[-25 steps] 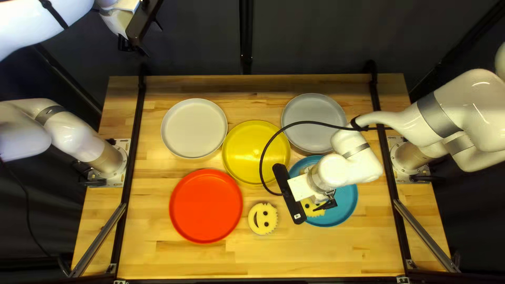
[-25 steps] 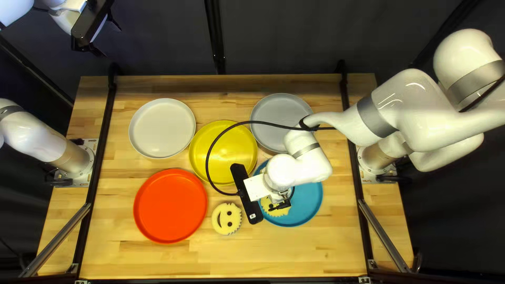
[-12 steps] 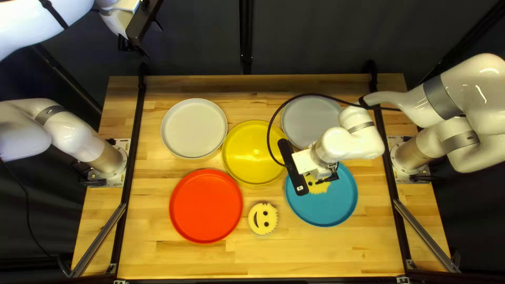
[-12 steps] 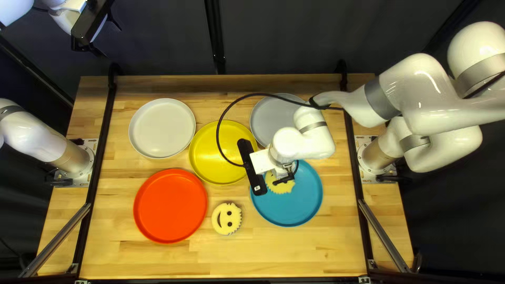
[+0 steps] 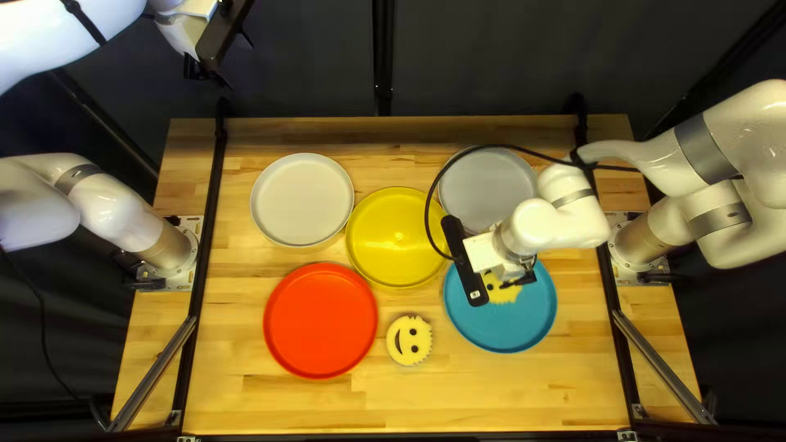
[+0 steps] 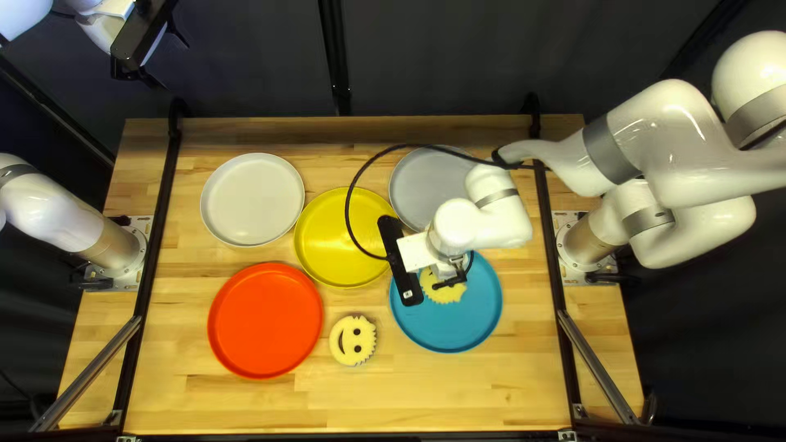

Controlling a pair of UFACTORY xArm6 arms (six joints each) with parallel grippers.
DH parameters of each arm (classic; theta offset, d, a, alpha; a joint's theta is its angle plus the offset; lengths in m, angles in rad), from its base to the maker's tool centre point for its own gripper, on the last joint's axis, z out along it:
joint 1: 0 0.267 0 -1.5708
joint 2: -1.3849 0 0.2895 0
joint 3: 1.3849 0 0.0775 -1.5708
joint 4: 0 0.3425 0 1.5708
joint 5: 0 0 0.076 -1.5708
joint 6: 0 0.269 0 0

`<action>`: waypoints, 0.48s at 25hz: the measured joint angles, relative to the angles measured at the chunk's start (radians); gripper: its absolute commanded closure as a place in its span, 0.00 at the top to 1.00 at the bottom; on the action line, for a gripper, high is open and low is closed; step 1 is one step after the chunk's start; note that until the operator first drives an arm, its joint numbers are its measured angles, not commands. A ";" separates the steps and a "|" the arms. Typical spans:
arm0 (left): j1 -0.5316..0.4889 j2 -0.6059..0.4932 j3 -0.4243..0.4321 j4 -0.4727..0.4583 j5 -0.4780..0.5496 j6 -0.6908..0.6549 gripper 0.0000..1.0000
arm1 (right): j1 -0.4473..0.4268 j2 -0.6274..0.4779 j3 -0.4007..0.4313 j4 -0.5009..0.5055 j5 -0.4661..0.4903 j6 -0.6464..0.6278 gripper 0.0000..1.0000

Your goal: Pick up sponge and scrub the plate

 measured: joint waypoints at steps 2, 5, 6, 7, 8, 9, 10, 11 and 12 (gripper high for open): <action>0.000 0.000 0.000 0.000 0.000 0.000 1.00 | 0.027 0.011 -0.017 -0.001 0.005 0.021 0.00; 0.000 0.000 0.000 0.000 0.000 0.000 1.00 | 0.033 0.016 -0.018 0.007 -0.007 0.023 0.00; 0.000 0.000 0.000 0.000 0.000 0.000 1.00 | 0.029 0.016 -0.013 0.011 -0.017 0.016 0.00; 0.000 0.000 0.000 0.000 0.000 0.000 1.00 | 0.021 0.015 -0.006 0.014 -0.026 0.007 0.00; 0.000 0.000 0.000 0.000 0.000 0.000 1.00 | 0.011 0.011 0.003 0.017 -0.034 -0.005 0.00; 0.000 0.000 0.000 0.000 0.000 0.000 1.00 | -0.005 0.004 0.016 0.021 -0.045 -0.021 0.00; 0.000 0.000 0.000 0.000 0.000 0.000 1.00 | -0.022 -0.007 0.031 0.025 -0.055 -0.040 0.00; 0.000 0.000 0.000 0.000 0.000 0.000 1.00 | -0.043 -0.020 0.047 0.029 -0.064 -0.063 0.00; 0.000 0.000 0.000 0.000 0.000 0.000 1.00 | -0.068 -0.034 0.065 0.034 -0.073 -0.089 0.00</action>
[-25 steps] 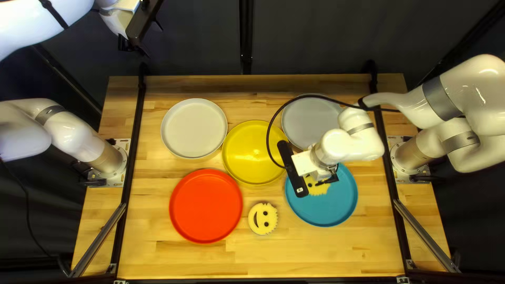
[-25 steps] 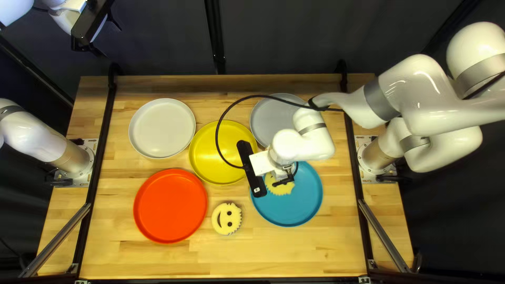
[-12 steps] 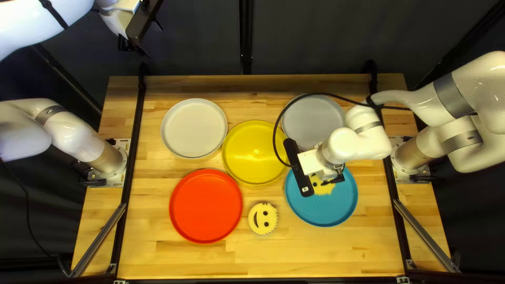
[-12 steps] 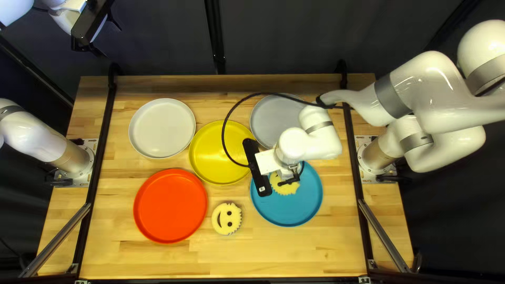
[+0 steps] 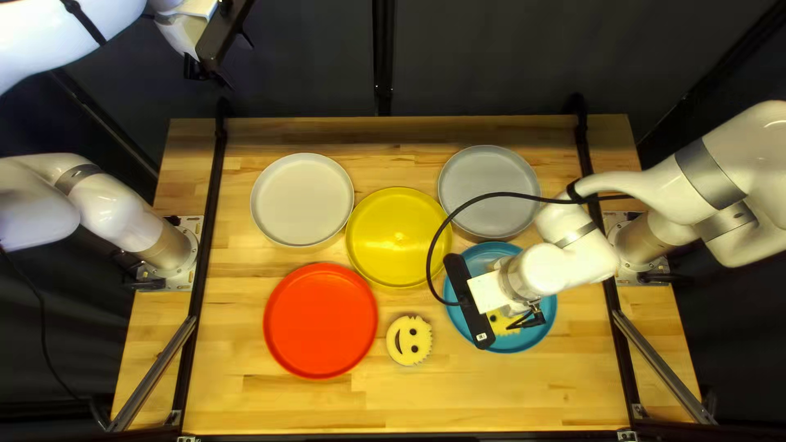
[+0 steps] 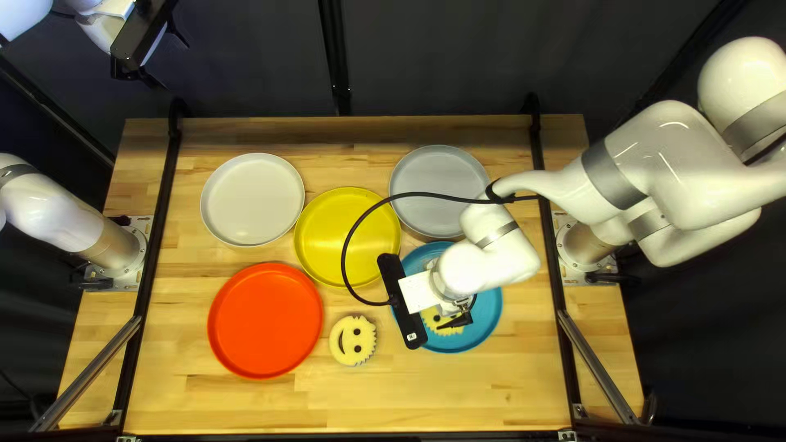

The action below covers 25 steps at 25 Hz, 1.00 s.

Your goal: Pick up sponge and scrub the plate

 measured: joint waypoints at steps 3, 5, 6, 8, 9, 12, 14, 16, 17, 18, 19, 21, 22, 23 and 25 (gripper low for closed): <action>0.000 0.000 0.000 0.000 0.000 0.000 1.00 | -0.082 -0.049 0.055 0.014 -0.026 -0.085 0.00; 0.000 0.000 0.000 0.000 0.000 0.000 1.00 | -0.127 -0.085 0.087 0.023 -0.035 -0.132 0.00; 0.000 0.000 0.000 0.000 0.000 0.000 1.00 | -0.145 -0.103 0.100 0.028 -0.037 -0.151 0.00; 0.000 0.000 0.000 0.000 0.000 0.000 1.00 | -0.173 -0.136 0.121 0.035 -0.033 -0.179 0.00; 0.000 0.000 0.000 0.000 0.000 0.000 1.00 | -0.181 -0.149 0.127 0.037 -0.027 -0.187 0.00; 0.000 0.000 0.000 0.000 0.000 0.000 1.00 | -0.179 -0.169 0.135 0.039 -0.019 -0.183 0.00; 0.000 0.000 0.000 0.000 0.000 0.000 1.00 | -0.149 -0.167 0.136 0.033 -0.021 -0.153 0.00; 0.000 0.000 0.000 0.000 0.000 0.000 1.00 | -0.108 -0.158 0.132 0.022 -0.027 -0.112 0.00; 0.000 0.000 0.000 0.000 0.000 0.000 1.00 | -0.081 -0.149 0.128 0.014 -0.030 -0.084 0.00; 0.000 0.000 0.000 0.000 0.000 0.000 1.00 | -0.053 -0.139 0.122 0.006 -0.034 -0.057 0.00; 0.000 0.000 0.000 0.000 0.000 0.000 1.00 | -0.025 -0.128 0.114 -0.004 -0.037 -0.029 0.00; 0.000 0.000 0.000 0.000 0.000 0.000 1.00 | 0.027 -0.108 0.098 -0.021 -0.042 0.021 0.00; 0.000 0.000 0.000 0.000 0.000 0.000 1.00 | 0.050 -0.102 0.093 -0.028 -0.043 0.044 0.00; 0.000 0.000 0.000 0.000 0.000 0.000 1.00 | 0.072 -0.099 0.089 -0.034 -0.044 0.065 0.00; 0.000 0.000 0.000 0.000 0.000 0.000 1.00 | 0.104 -0.092 0.089 -0.044 -0.054 0.097 0.00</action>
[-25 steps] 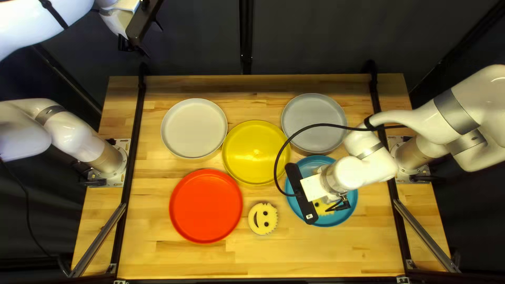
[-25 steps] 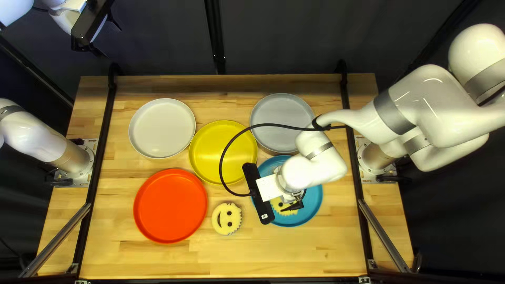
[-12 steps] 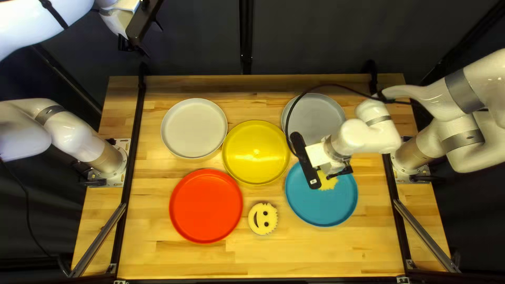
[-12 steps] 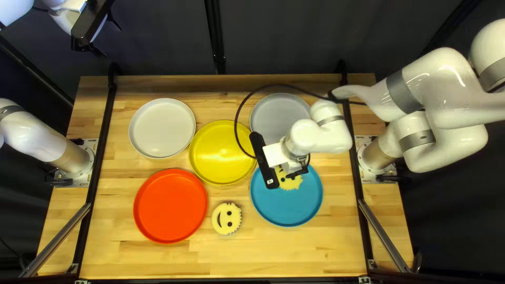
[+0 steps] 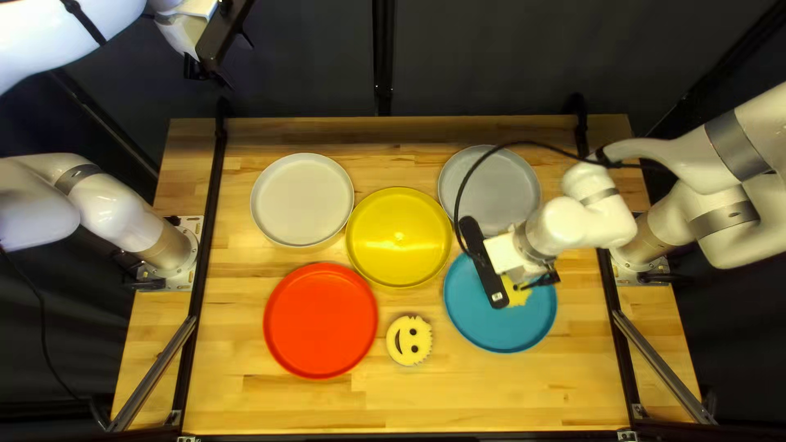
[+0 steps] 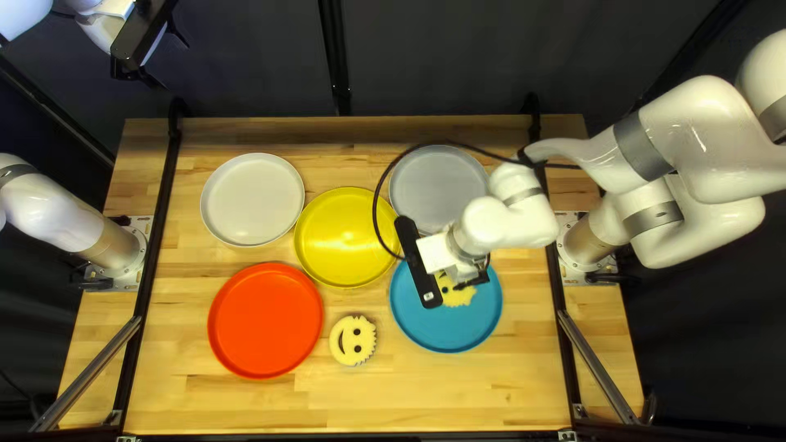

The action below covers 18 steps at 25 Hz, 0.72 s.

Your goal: Pick up sponge and scrub the plate

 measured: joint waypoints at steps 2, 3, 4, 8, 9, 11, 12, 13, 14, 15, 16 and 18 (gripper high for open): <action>0.000 0.000 0.000 0.000 0.000 0.000 1.00 | 0.015 0.005 0.008 -0.005 -0.018 0.013 0.00; 0.000 0.000 0.000 0.000 0.000 0.000 1.00 | 0.017 0.004 0.015 -0.005 -0.026 0.014 0.00; 0.000 0.000 0.000 0.000 0.000 0.000 1.00 | 0.016 -0.002 0.024 -0.004 -0.032 0.008 0.00; 0.000 0.000 0.000 0.000 0.000 0.000 1.00 | -0.024 -0.055 0.078 0.007 -0.046 -0.050 0.00; 0.000 0.000 0.000 0.000 0.000 0.000 1.00 | -0.039 -0.066 0.092 0.010 -0.049 -0.074 0.00; 0.000 0.000 0.000 0.000 0.000 0.000 1.00 | -0.072 -0.088 0.115 0.015 -0.054 -0.129 0.00; 0.000 0.000 0.000 0.000 0.000 0.000 1.00 | -0.092 -0.103 0.127 0.017 -0.054 -0.160 0.00; 0.000 0.000 0.000 0.000 0.000 0.000 1.00 | -0.107 -0.117 0.135 0.018 -0.051 -0.184 0.00; 0.000 0.000 0.000 0.000 0.000 0.000 1.00 | -0.118 -0.128 0.140 0.017 -0.046 -0.202 0.00; 0.000 0.000 0.000 0.000 0.000 0.000 1.00 | -0.127 -0.137 0.143 0.014 -0.040 -0.217 0.00; 0.000 0.000 0.000 0.000 0.000 0.000 1.00 | -0.136 -0.144 0.146 0.011 -0.035 -0.231 0.00; 0.000 0.000 0.000 0.000 0.000 0.000 1.00 | -0.156 -0.155 0.152 0.006 -0.028 -0.258 0.00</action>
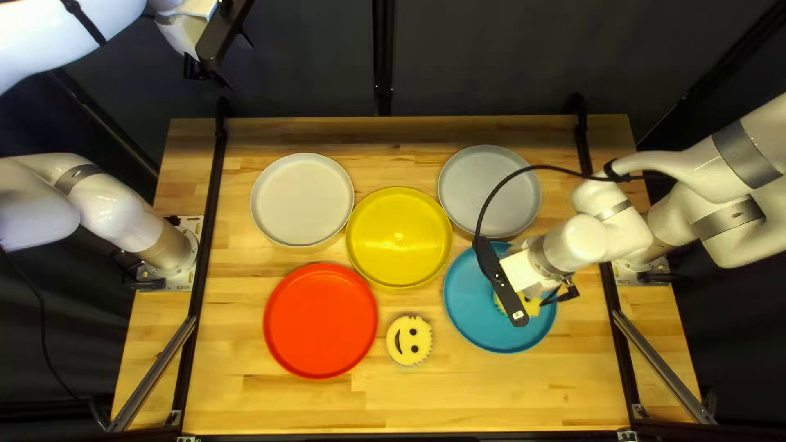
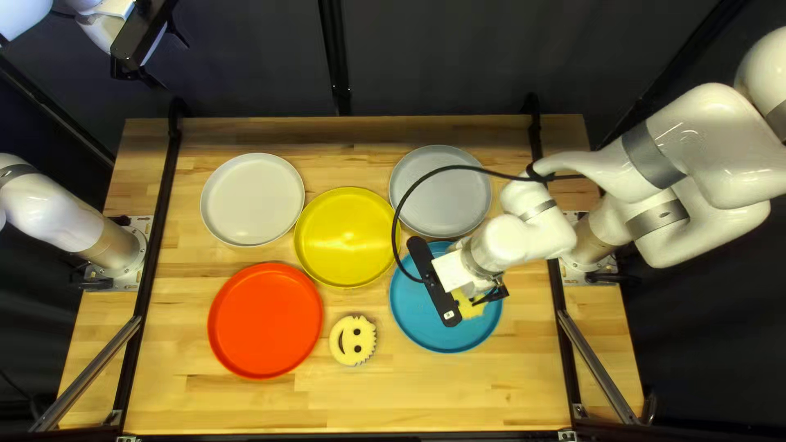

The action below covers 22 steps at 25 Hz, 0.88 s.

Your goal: Pick up sponge and scrub the plate

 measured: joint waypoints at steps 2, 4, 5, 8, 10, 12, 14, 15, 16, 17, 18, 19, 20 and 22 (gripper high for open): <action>0.000 0.000 0.000 0.000 0.000 0.000 1.00 | -0.024 -0.008 0.011 0.000 0.001 -0.038 0.00; 0.000 0.000 0.000 0.000 0.000 0.000 1.00 | -0.034 -0.016 0.020 0.004 0.002 -0.066 0.00; 0.000 0.000 0.000 0.000 0.000 0.000 1.00 | -0.028 -0.019 0.021 0.005 0.004 -0.069 0.00; 0.000 0.000 0.000 0.000 0.000 0.000 1.00 | 0.019 -0.020 0.021 0.002 0.011 -0.043 0.00; 0.000 0.000 0.000 0.000 0.000 0.000 1.00 | 0.059 -0.014 0.017 -0.004 0.014 -0.010 0.00; 0.000 0.000 0.000 0.000 0.000 0.000 1.00 | 0.101 -0.008 0.009 -0.010 0.021 0.025 0.00; 0.000 0.000 0.000 0.000 0.000 0.000 1.00 | 0.138 0.002 -0.012 -0.010 0.035 0.057 0.00; 0.000 0.000 0.000 0.000 0.000 0.000 1.00 | 0.154 0.009 -0.026 -0.008 0.042 0.071 0.00; 0.000 0.000 0.000 0.000 0.000 0.000 1.00 | 0.167 0.019 -0.039 -0.005 0.048 0.083 0.00; 0.000 0.000 0.000 0.000 0.000 0.000 1.00 | 0.175 0.030 -0.051 -0.001 0.051 0.092 0.00; 0.000 0.000 0.000 0.000 0.000 0.000 1.00 | 0.177 0.042 -0.061 0.005 0.051 0.096 0.00; 0.000 0.000 0.000 0.000 0.000 0.000 1.00 | 0.173 0.055 -0.070 0.011 0.047 0.095 0.00; 0.000 0.000 0.000 0.000 0.000 0.000 1.00 | 0.162 0.067 -0.077 0.018 0.041 0.088 0.00; 0.000 0.000 0.000 0.000 0.000 0.000 1.00 | 0.127 0.087 -0.087 0.036 0.027 0.060 0.00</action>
